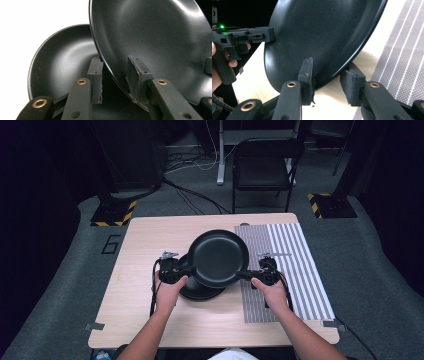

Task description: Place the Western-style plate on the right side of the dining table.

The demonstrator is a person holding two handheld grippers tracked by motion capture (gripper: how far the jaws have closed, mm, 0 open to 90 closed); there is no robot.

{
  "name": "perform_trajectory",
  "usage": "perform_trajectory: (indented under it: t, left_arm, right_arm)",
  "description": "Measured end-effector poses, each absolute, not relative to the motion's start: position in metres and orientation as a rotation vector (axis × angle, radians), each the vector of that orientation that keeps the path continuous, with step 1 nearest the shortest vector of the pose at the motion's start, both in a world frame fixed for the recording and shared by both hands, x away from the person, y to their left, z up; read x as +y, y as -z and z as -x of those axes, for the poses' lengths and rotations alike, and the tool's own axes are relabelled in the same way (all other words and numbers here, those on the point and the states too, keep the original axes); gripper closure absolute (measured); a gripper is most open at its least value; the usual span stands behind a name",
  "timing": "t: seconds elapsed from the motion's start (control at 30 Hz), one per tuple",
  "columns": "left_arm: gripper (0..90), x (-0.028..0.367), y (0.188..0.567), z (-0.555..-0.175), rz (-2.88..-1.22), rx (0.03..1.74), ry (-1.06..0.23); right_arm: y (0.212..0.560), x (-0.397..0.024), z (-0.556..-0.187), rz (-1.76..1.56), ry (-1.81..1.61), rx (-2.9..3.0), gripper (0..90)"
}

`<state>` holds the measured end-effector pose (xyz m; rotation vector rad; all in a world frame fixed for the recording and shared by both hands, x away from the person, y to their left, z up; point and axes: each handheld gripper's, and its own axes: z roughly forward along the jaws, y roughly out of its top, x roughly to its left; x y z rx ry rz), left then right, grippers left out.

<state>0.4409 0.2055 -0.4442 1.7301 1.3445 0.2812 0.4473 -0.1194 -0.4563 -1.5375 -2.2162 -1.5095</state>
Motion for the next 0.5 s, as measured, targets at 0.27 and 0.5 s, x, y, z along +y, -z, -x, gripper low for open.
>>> perform_trajectory:
  t: [0.27,0.5]
  left_arm:
    - [65.7,0.197,0.443,-0.446,-1.746,1.324,-0.271]
    - [65.7,0.188,0.440,-0.450,-1.761,1.299,-0.264]
  right_arm:
    - [0.456,-0.128,-0.445,1.558,1.516,-2.210,63.6]
    - [0.454,-0.136,-0.442,1.592,1.528,-2.196,63.6]
